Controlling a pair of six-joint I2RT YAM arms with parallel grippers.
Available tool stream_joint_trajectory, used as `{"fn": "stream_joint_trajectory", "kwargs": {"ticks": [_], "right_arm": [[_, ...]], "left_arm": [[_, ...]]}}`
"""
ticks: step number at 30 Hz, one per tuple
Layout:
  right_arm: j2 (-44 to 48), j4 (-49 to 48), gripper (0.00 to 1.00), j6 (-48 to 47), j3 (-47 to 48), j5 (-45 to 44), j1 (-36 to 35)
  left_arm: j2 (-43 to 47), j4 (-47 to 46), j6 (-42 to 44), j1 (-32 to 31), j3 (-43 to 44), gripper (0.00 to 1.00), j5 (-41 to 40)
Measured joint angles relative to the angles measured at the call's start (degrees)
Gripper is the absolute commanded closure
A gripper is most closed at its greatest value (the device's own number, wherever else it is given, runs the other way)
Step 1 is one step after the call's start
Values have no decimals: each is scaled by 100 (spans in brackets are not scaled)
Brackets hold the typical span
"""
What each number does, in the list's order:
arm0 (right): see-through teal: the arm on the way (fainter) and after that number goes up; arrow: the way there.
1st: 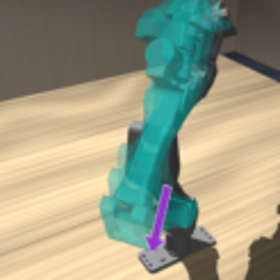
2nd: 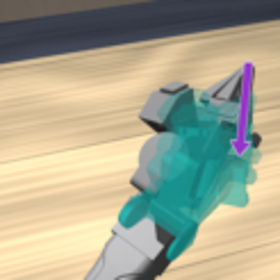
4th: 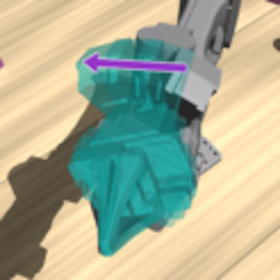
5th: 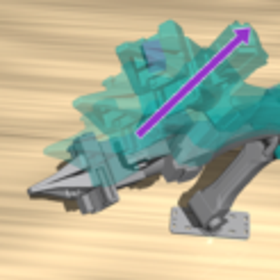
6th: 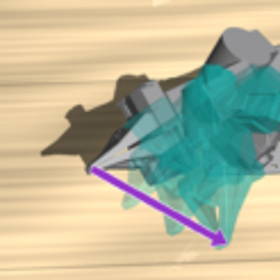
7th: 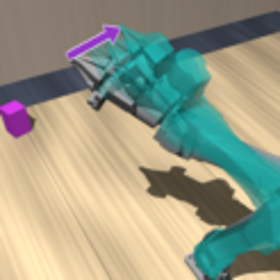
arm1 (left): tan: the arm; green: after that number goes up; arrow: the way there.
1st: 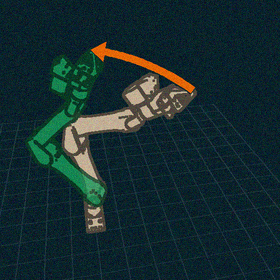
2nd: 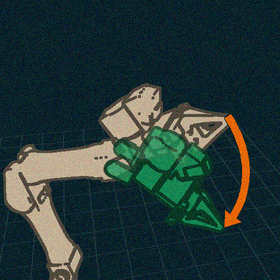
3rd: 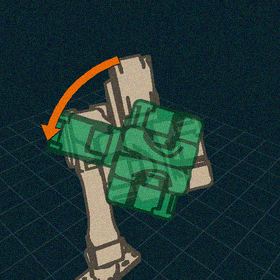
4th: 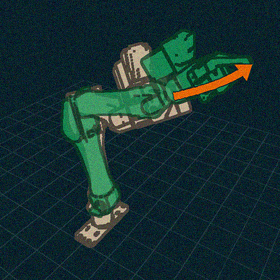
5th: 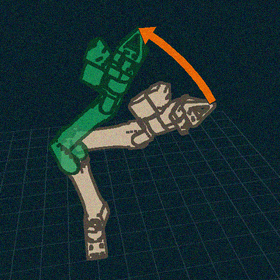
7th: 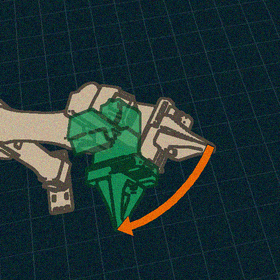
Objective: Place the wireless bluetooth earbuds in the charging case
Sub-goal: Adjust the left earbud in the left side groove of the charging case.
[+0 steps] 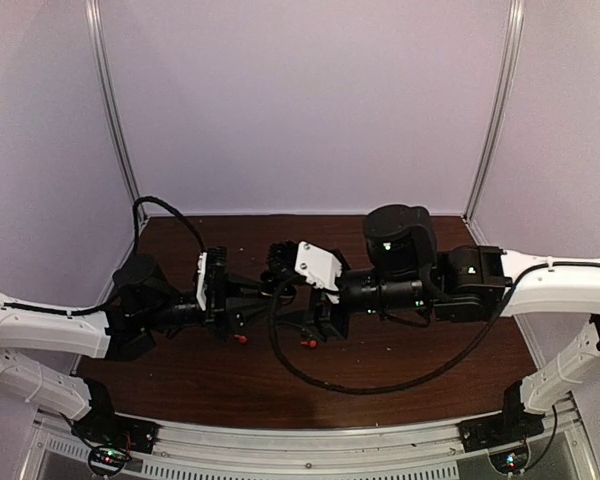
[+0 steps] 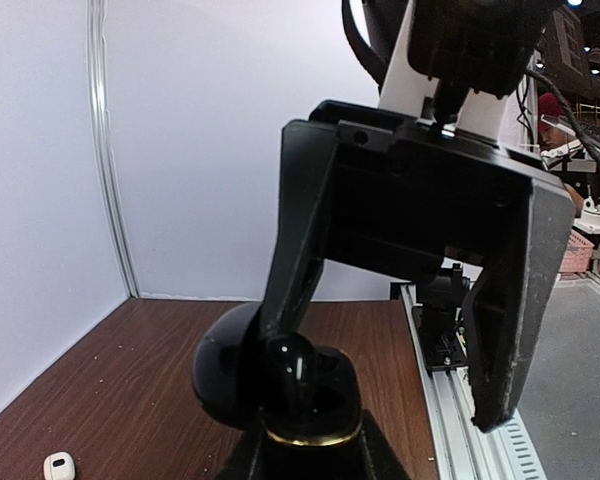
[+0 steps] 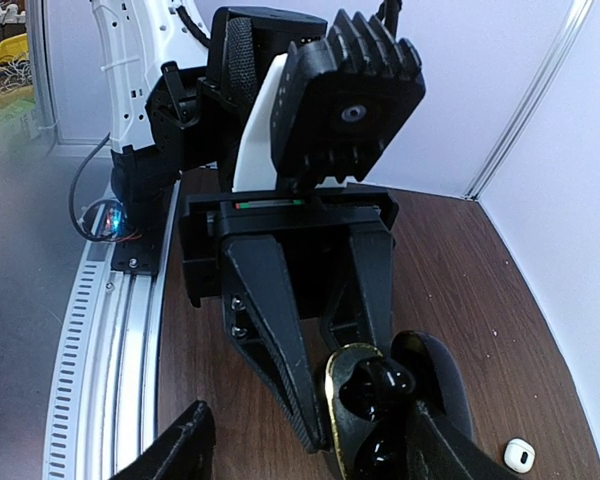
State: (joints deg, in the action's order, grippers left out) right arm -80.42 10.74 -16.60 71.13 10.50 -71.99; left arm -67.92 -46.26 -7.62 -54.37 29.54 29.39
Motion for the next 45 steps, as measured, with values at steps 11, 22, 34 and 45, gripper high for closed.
{"fn": "stream_joint_trajectory", "kwargs": {"ticks": [11, 22, 34, 45], "right_arm": [[37, 24, 33, 13, -4, -151, -57], [-7, -131, 26, 162, -4, -544, -103], [-17, -391, 32, 157, -120, -319, -125], [107, -459, 42, 136, -249, -109, -85]], "left_arm": [[0, -35, -9, 0, 0, 100, -2], [-2, -33, -24, 2, 0, 100, -22], [-2, -13, -22, 7, 0, 100, -7], [-2, -24, -26, 4, -2, 100, 92]]}}
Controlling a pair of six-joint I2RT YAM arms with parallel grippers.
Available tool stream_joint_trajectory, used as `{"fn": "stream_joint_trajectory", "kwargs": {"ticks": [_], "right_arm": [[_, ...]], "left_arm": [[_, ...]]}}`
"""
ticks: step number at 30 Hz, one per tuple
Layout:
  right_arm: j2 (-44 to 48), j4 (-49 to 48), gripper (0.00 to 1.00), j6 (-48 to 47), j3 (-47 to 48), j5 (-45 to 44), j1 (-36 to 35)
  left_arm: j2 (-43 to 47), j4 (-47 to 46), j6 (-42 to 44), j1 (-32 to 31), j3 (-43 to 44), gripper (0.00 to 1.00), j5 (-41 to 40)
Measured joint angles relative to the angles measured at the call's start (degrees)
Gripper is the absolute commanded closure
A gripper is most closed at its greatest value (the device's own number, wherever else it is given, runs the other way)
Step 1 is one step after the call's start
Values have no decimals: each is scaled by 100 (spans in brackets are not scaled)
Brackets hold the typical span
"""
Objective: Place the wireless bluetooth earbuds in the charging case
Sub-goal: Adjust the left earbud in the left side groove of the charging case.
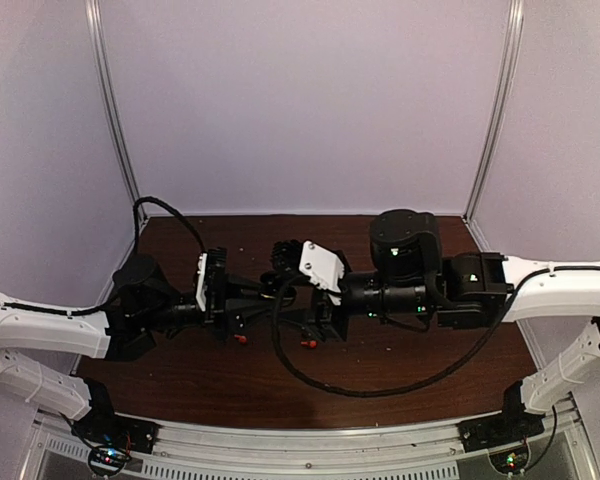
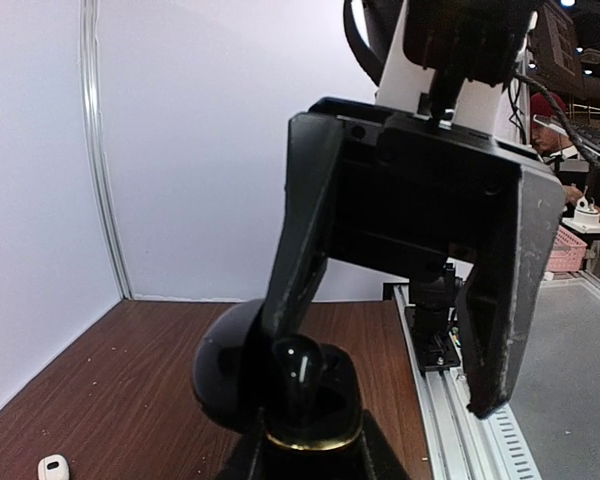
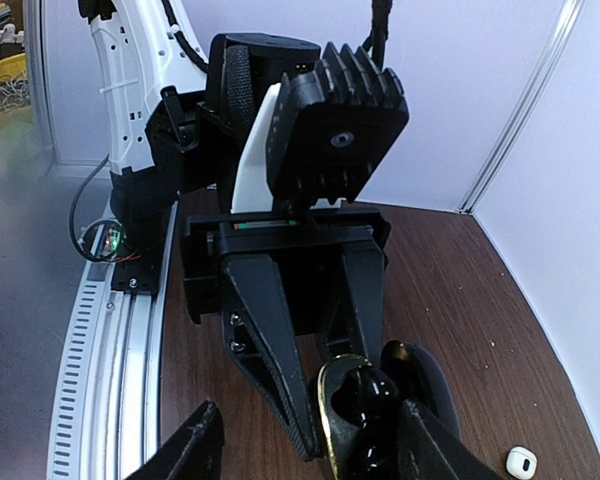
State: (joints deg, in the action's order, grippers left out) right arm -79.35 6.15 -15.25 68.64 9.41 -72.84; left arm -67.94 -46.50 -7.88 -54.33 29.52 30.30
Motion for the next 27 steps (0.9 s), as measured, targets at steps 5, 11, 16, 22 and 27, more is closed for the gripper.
{"fn": "stream_joint_trajectory", "kwargs": {"ticks": [5, 11, 16, 22, 27], "right_arm": [[66, 13, 46, -7, -46, 90, 2], [90, 90, 46, -74, -79, 389, -22], [92, 98, 44, -109, -79, 404, -22], [251, 55, 34, -79, -212, 240, 11], [680, -177, 11, 151, -564, 197, 428]], "left_arm": [[0, -11, -13, 0, 0, 100, 33], [0, -13, -42, 0, 0, 100, 13], [0, -11, -44, 0, 0, 100, 13], [0, -66, -136, 46, -35, 100, -72], [11, -315, -452, 358, -282, 100, -168]]}}
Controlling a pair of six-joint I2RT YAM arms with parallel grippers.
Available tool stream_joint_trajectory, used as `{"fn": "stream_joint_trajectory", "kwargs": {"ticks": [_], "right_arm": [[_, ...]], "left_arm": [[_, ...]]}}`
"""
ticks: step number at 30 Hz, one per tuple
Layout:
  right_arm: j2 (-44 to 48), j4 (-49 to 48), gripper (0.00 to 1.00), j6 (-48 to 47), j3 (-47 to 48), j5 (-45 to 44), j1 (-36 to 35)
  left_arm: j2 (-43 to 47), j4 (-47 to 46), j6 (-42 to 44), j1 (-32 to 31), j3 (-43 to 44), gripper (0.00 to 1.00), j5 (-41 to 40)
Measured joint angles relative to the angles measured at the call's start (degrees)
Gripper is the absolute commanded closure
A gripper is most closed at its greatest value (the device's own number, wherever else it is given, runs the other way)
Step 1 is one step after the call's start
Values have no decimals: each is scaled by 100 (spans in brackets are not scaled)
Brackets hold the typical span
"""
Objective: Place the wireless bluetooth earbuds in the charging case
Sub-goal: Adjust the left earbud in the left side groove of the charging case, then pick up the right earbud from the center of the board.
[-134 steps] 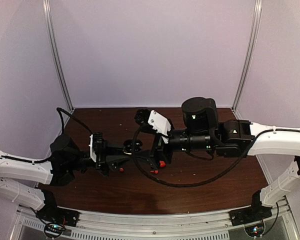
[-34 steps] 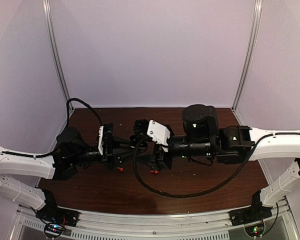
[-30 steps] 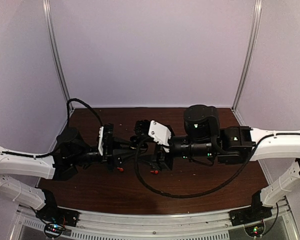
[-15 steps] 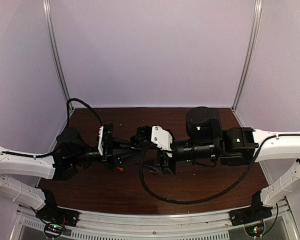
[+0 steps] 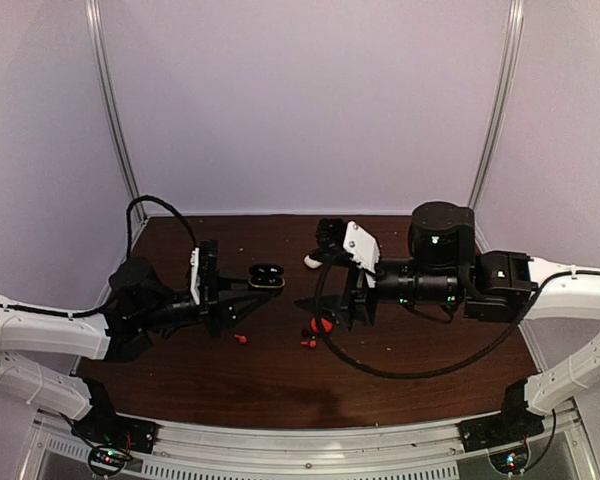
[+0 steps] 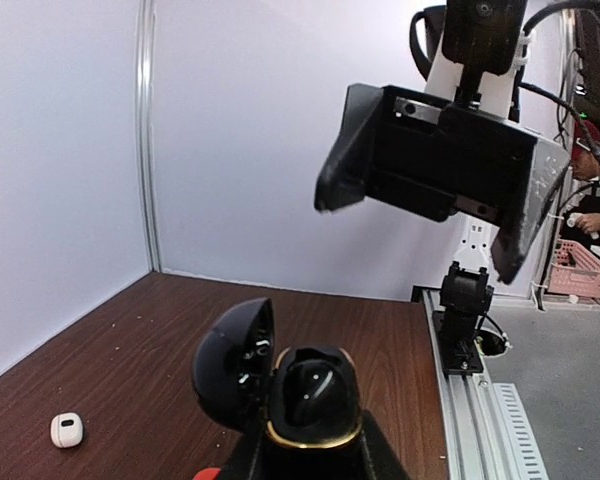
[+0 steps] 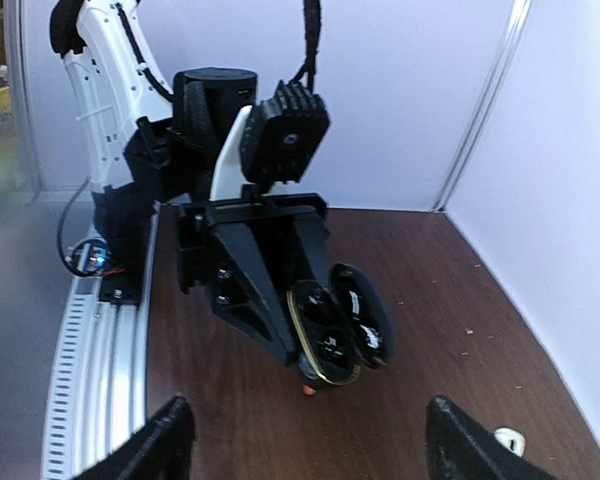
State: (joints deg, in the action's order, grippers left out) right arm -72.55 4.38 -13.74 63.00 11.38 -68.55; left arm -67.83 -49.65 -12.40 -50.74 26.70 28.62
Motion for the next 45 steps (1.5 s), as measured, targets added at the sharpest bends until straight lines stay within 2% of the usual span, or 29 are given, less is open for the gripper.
{"fn": "stream_joint_trajectory", "kwargs": {"ticks": [1, 8, 12, 20, 25, 32, 38, 41, 45], "right_arm": [[111, -85, 1, 35, -111, -31, 122], [525, -599, 0, 586, -874, -417, 1023], [-234, 138, 15, 658, -256, -459, 1412], [-2369, 1838, 29, 588, 1582, -485, 1530], [-3541, 2570, 35, 557, 2212, -238, 1521], [-4319, 3217, 44, 538, 2529, -101, 1517], [-4763, 3383, 48, 509, 3064, -92, 1491], [-4968, 3499, 56, 503, 3272, -96, 1475], [-5193, 3689, 56, 490, 3471, -109, 1451]], "left_arm": [[13, 2, -61, 59, -48, 100, -39], [310, 31, -393, 295, -181, 100, -520], [501, 203, -507, 426, -221, 100, -850], [975, 688, -710, 601, -315, 100, -1390], [1032, 1123, -837, 632, -313, 100, -1606], [1270, 1270, -1003, 651, -315, 100, -1753], [1388, 1303, -1045, 654, -393, 100, -1790], [1447, 1338, -1045, 656, -442, 100, -1814], [1528, 1364, -1045, 656, -509, 100, -1829]]}}
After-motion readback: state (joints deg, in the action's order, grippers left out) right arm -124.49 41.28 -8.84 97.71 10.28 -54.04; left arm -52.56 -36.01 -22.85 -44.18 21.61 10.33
